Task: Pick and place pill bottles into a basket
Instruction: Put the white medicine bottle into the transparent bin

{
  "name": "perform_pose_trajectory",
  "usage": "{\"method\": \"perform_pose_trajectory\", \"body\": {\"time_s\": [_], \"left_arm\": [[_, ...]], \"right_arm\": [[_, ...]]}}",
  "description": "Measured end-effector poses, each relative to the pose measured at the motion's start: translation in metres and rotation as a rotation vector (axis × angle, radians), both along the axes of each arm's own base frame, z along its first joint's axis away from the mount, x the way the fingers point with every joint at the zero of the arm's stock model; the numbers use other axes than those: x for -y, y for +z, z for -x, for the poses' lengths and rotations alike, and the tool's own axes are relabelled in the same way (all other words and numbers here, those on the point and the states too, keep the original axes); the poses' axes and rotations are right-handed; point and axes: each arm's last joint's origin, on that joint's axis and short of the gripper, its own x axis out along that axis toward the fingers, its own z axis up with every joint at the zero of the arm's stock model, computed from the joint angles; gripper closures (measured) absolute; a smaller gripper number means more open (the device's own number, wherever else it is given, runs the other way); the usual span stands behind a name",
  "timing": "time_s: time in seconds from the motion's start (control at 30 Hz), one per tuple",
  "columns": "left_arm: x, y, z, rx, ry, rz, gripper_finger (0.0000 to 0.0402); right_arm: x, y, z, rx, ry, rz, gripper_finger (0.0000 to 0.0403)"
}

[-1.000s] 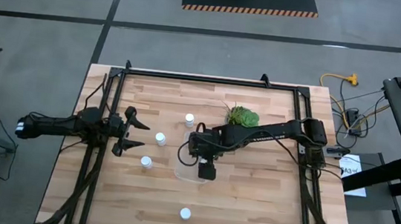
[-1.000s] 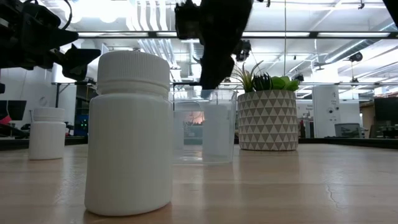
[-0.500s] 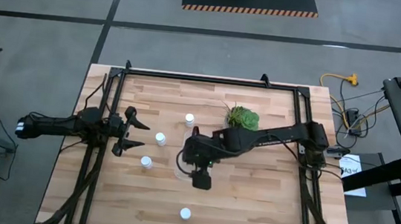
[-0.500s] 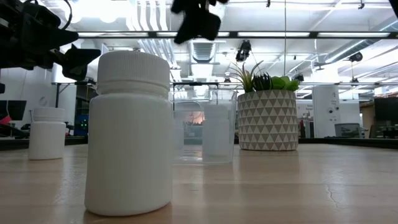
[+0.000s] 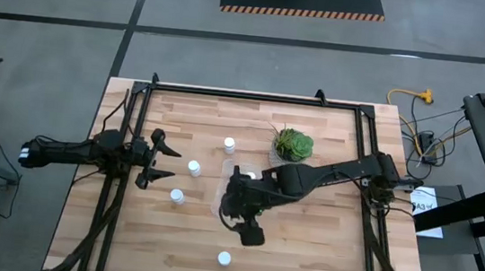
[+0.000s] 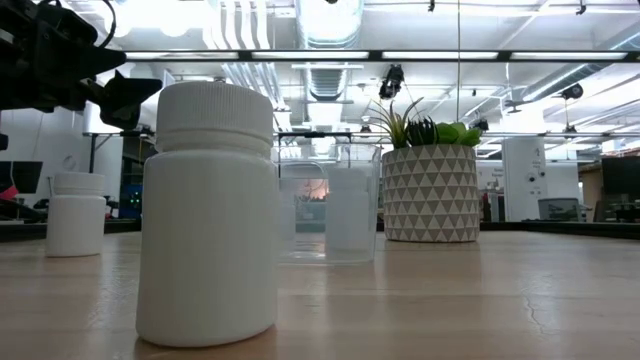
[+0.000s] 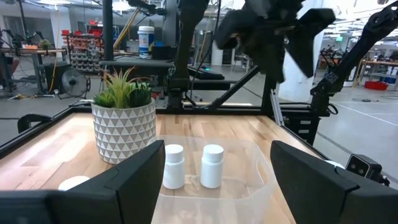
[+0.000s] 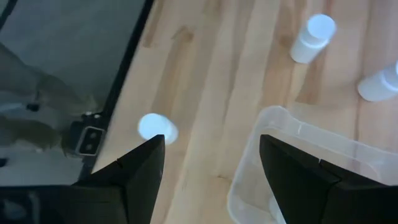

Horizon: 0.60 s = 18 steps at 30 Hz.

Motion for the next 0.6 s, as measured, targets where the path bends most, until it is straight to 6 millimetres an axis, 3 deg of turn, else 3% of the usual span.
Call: {"method": "perform_pose_trajectory", "body": {"time_s": [0.33,0.6], "left_arm": [[0.000,0.000,0.000,0.000,0.000,0.000,0.0127],[0.000,0.000,0.000,0.000,0.000,0.000,0.0127]], "right_arm": [[-0.029,0.008,0.006,0.035,0.086,-0.003,0.0154],[-0.035,0.003,0.005,0.015,0.109,-0.019,0.0154]]}}
